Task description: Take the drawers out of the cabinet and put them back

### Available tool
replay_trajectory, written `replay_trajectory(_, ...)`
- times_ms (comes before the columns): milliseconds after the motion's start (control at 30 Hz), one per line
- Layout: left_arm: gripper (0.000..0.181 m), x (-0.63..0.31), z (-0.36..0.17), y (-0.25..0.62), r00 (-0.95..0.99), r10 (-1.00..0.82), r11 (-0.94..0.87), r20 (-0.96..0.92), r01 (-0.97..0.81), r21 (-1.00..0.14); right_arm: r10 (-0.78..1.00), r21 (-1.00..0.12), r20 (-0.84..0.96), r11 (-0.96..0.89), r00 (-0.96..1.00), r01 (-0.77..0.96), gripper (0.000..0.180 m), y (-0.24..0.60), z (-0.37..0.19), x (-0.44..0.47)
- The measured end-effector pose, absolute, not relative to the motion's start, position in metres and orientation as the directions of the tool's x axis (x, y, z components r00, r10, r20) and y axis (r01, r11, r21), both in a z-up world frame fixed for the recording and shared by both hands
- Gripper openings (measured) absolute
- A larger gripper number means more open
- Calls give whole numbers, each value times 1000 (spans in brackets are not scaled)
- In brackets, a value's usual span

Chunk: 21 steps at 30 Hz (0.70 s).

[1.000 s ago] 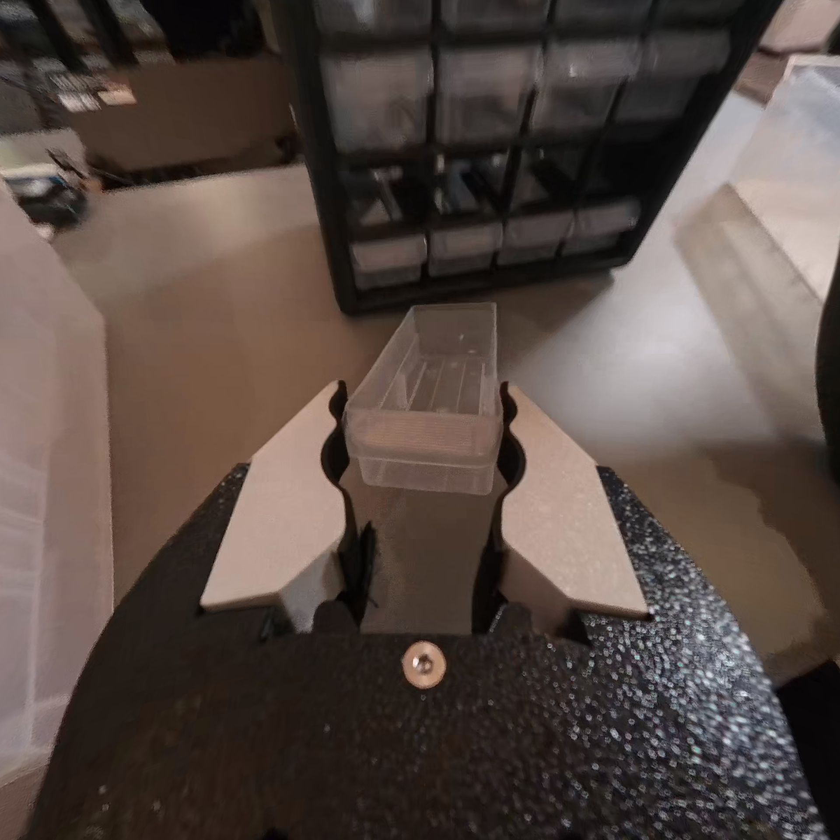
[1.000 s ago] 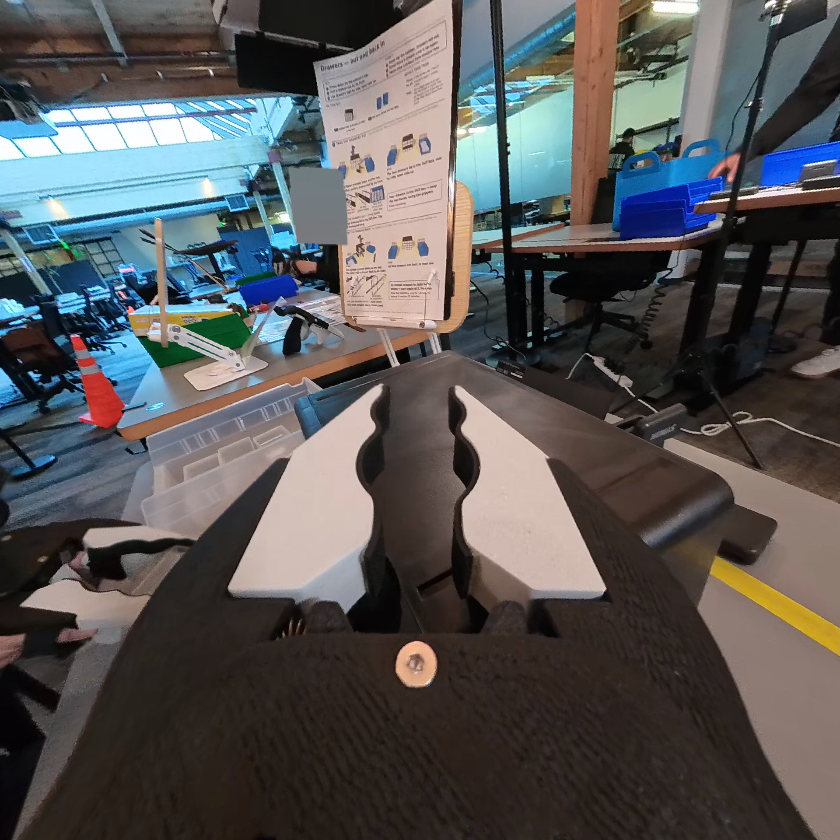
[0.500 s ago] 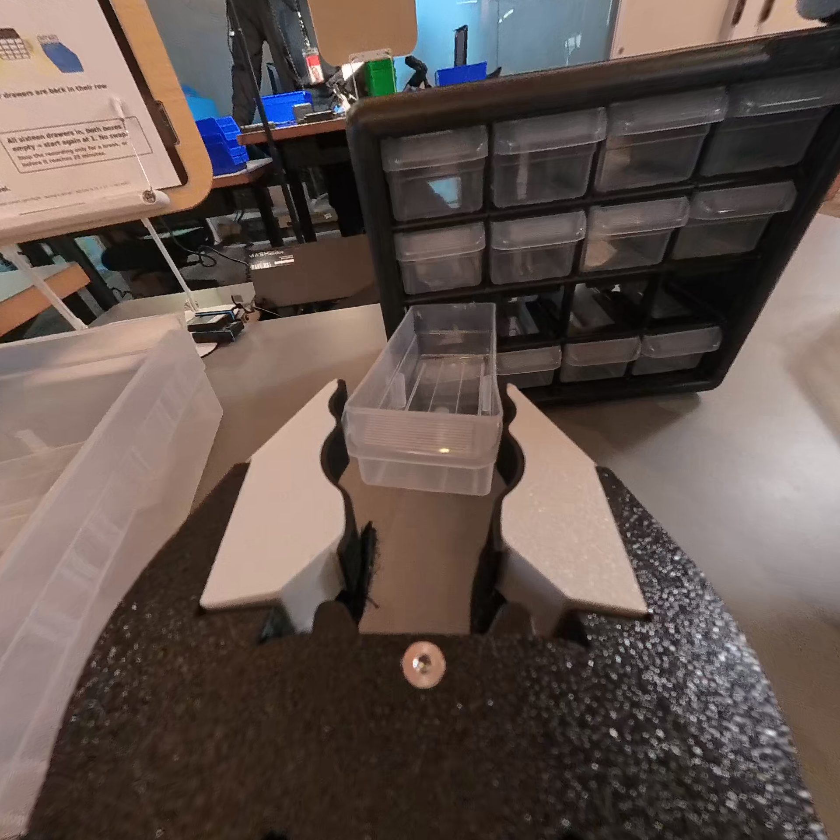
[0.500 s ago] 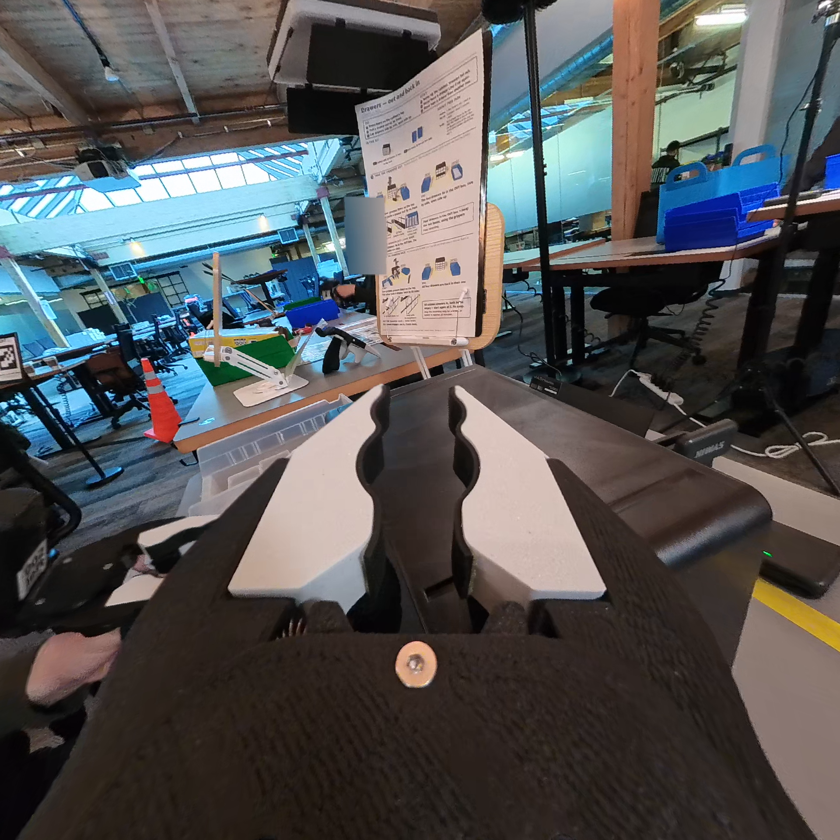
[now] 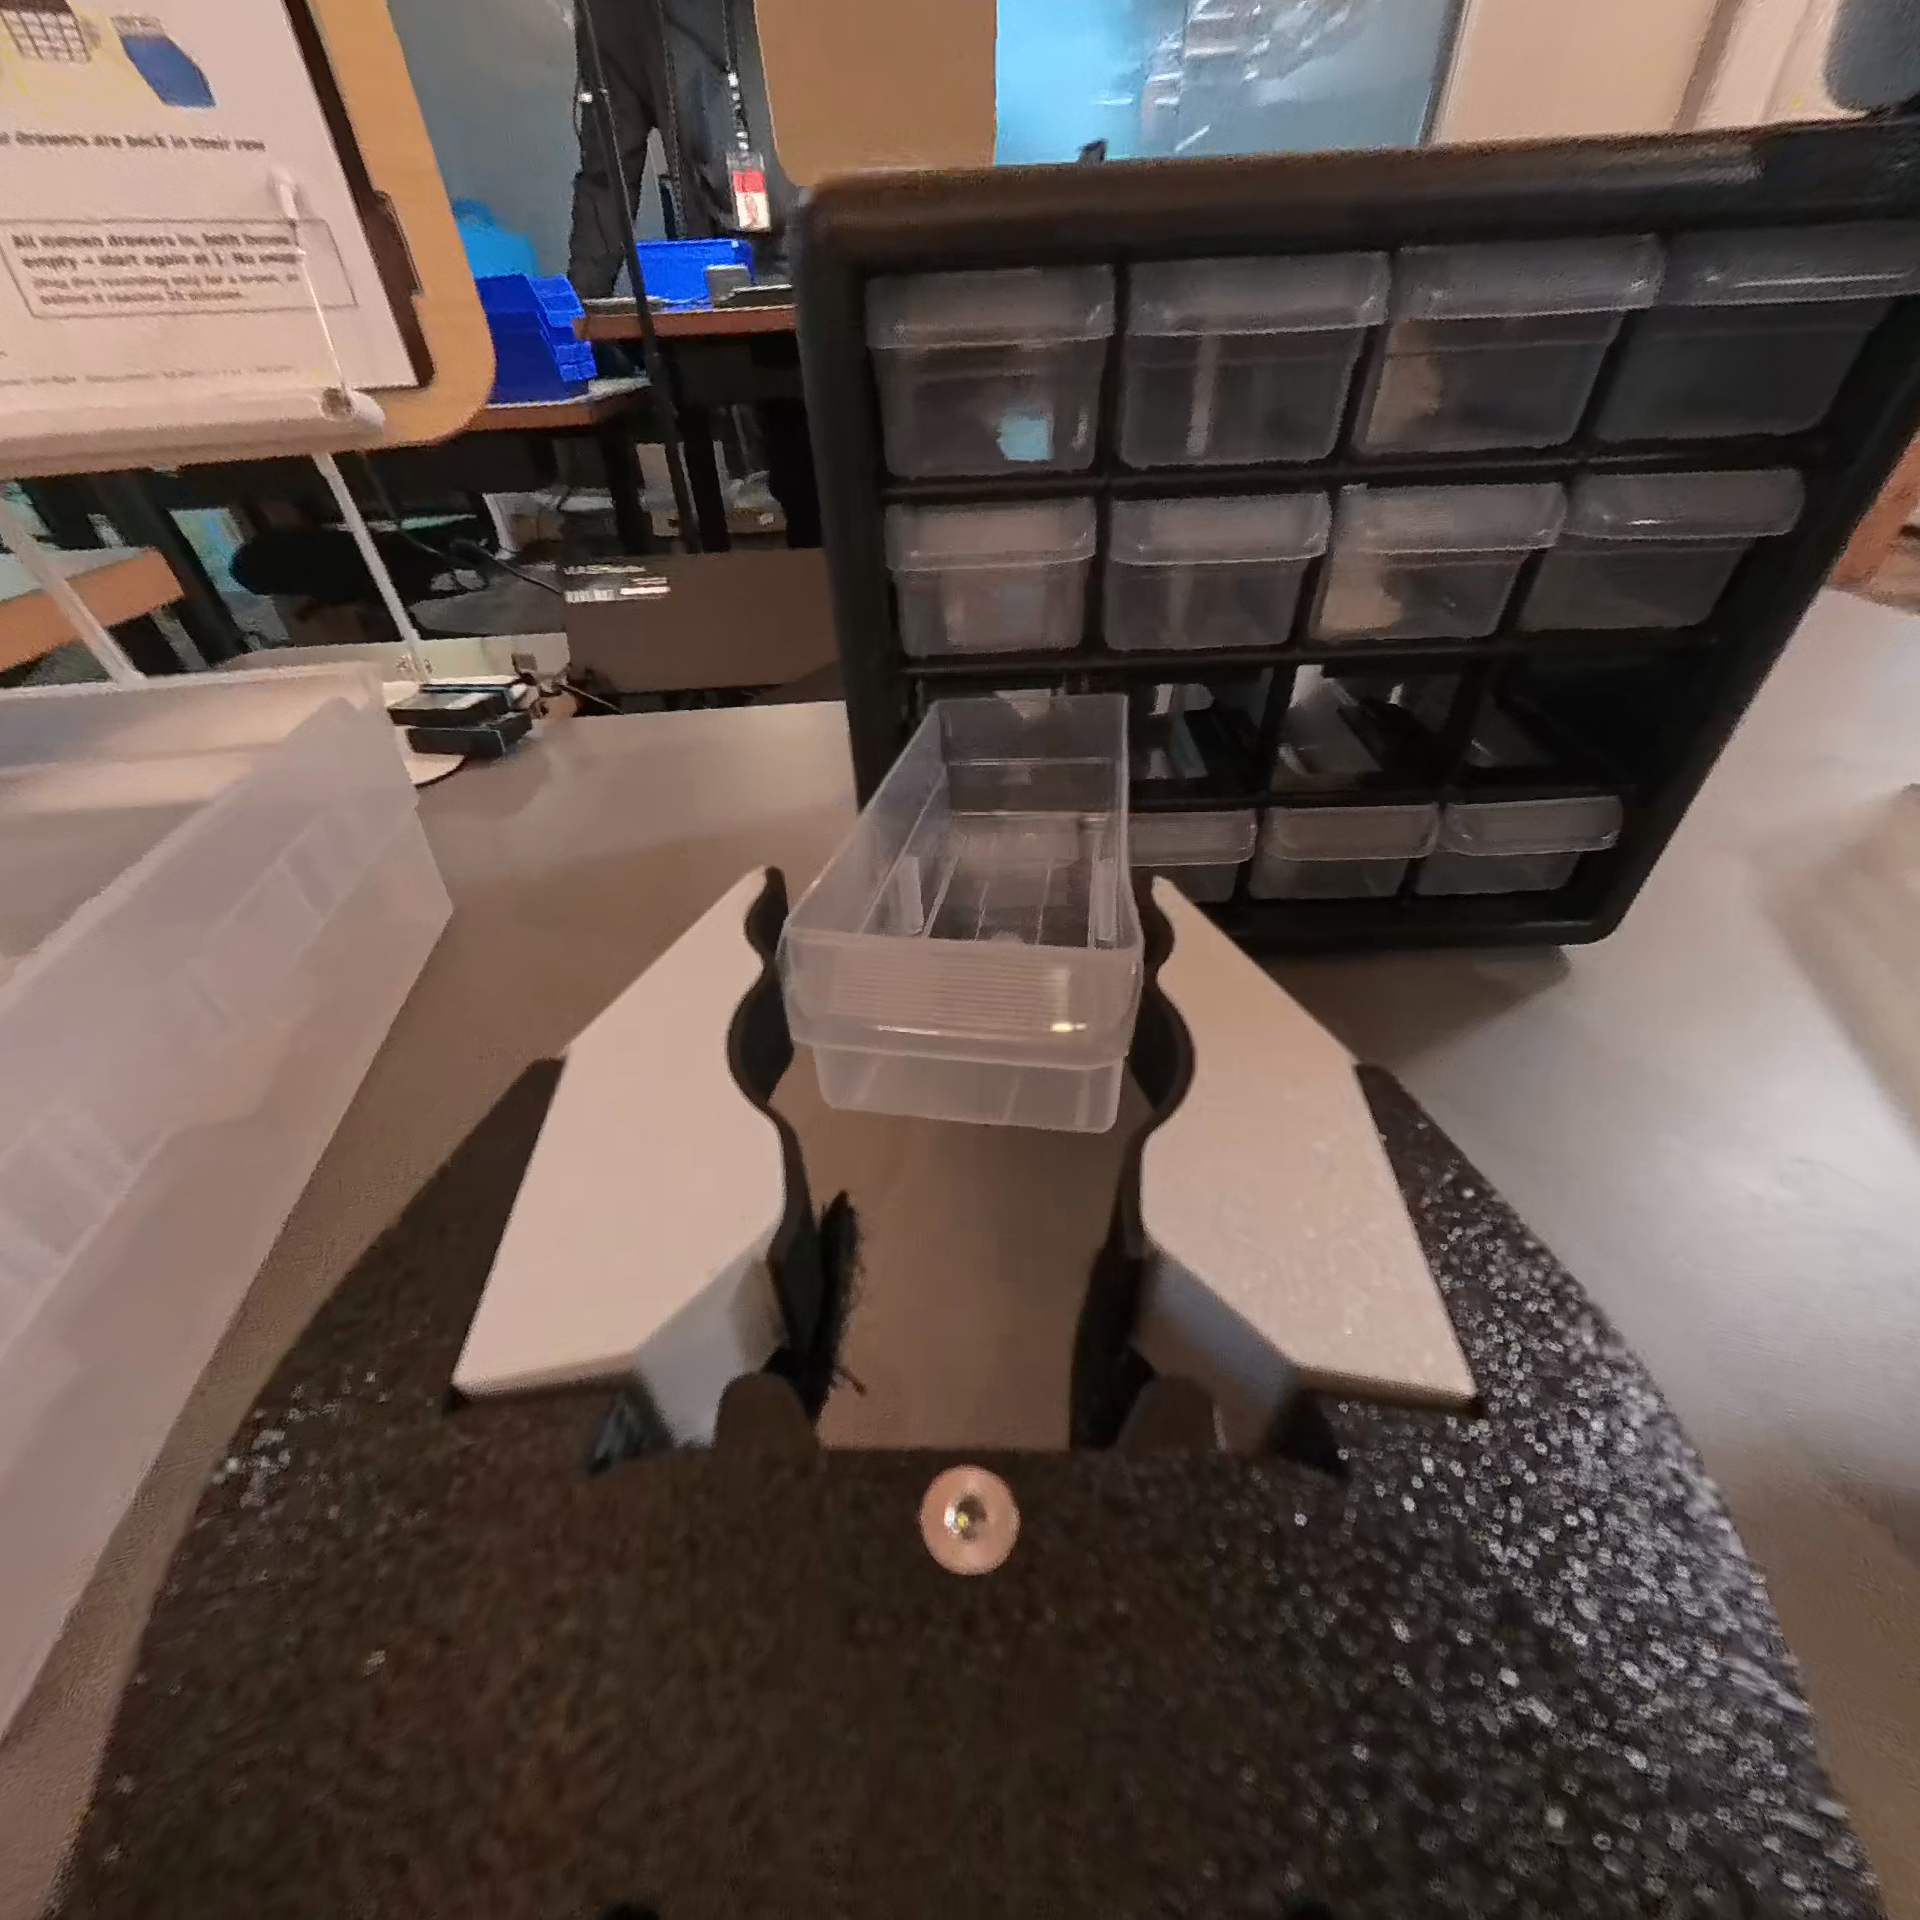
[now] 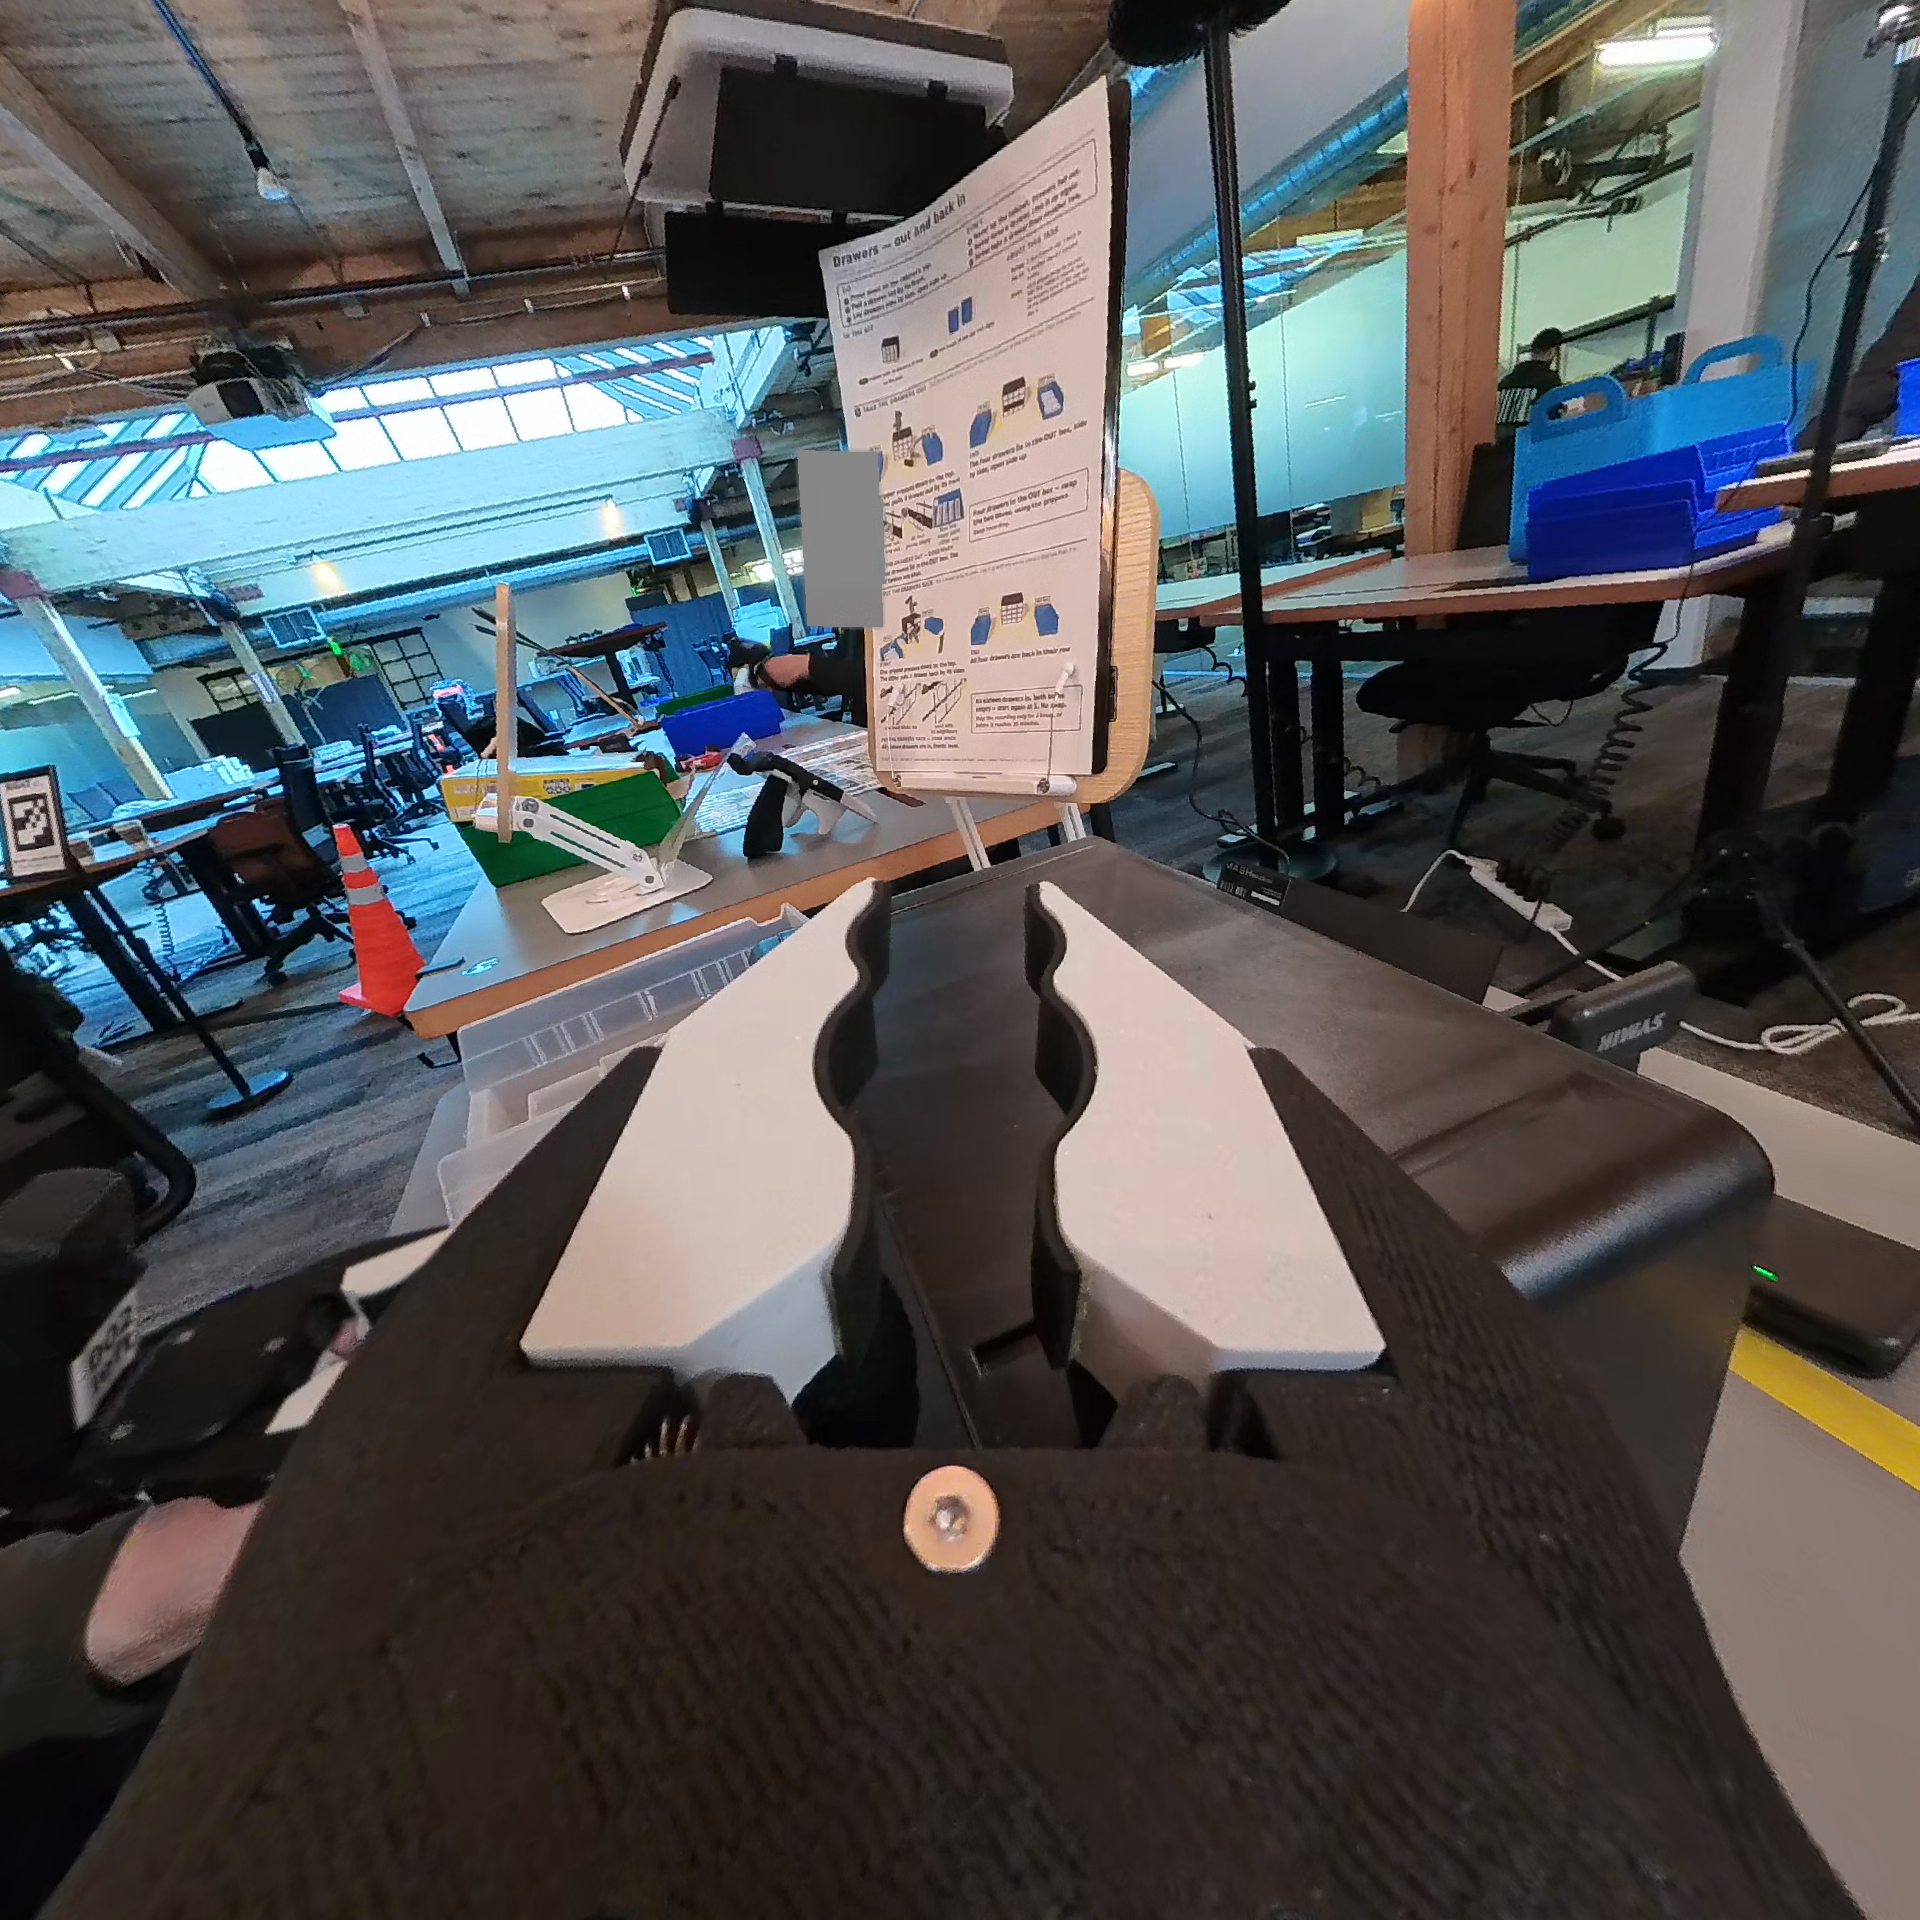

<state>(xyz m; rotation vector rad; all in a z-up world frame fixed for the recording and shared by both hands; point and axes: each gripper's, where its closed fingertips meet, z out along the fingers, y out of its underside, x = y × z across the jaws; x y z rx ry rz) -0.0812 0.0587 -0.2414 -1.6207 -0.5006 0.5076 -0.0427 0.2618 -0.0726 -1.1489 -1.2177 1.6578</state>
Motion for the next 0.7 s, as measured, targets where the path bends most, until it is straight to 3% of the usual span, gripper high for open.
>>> replay_trajectory(700,64,-107,-246,89,742,667,-64,-66,-32,-997,922,-965,-224,-256,-316,-62,24,260,-74,-43)
